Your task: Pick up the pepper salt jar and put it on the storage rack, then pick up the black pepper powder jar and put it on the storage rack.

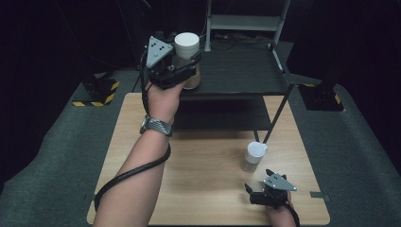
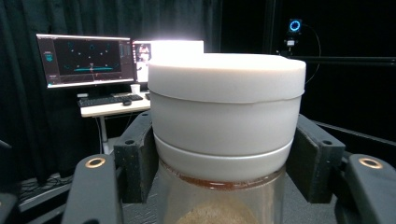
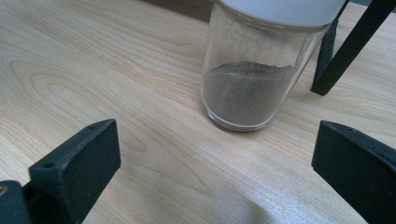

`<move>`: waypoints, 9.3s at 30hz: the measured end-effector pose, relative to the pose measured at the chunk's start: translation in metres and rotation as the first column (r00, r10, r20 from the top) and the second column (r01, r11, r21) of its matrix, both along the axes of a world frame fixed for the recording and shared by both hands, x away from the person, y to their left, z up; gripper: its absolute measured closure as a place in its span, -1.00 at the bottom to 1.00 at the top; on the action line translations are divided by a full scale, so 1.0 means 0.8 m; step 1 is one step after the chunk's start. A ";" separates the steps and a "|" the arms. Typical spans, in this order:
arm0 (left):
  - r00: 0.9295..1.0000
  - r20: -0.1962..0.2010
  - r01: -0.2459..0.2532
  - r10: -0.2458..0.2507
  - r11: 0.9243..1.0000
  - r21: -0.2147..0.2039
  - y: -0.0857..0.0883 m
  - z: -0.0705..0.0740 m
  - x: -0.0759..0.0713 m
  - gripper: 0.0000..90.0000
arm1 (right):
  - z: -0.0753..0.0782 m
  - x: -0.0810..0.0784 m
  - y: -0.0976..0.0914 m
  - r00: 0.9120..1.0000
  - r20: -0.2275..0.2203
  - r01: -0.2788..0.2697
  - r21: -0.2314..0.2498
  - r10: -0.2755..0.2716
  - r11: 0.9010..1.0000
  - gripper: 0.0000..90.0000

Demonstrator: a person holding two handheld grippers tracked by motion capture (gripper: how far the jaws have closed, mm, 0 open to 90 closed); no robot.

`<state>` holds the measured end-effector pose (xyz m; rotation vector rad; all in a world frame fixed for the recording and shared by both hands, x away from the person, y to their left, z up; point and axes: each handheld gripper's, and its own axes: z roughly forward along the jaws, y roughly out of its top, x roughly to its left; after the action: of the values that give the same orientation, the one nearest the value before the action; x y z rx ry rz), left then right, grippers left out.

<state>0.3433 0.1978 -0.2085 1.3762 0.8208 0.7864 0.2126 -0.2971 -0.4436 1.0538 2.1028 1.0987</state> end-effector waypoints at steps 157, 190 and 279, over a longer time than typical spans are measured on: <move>0.911 -0.410 0.176 0.043 0.859 0.481 0.011 -0.302 -0.159 -0.98 | -0.001 -0.003 0.008 0.998 0.030 -0.045 -0.059 0.047 0.997 -1.00; 0.898 -0.439 0.216 0.033 0.837 0.503 0.006 -0.297 -0.150 -0.98 | -0.006 -0.006 -0.003 0.999 0.043 -0.022 0.005 0.022 1.000 -1.00; 0.893 -0.450 0.247 -0.012 0.849 0.467 0.018 -0.298 -0.146 -0.95 | -0.033 0.042 0.008 0.979 0.171 0.071 0.236 -0.113 0.969 -0.34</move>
<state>0.2267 0.2122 -0.4470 2.1243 0.8735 0.6157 0.2464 -0.2908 -0.4699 1.0977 1.7973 1.3610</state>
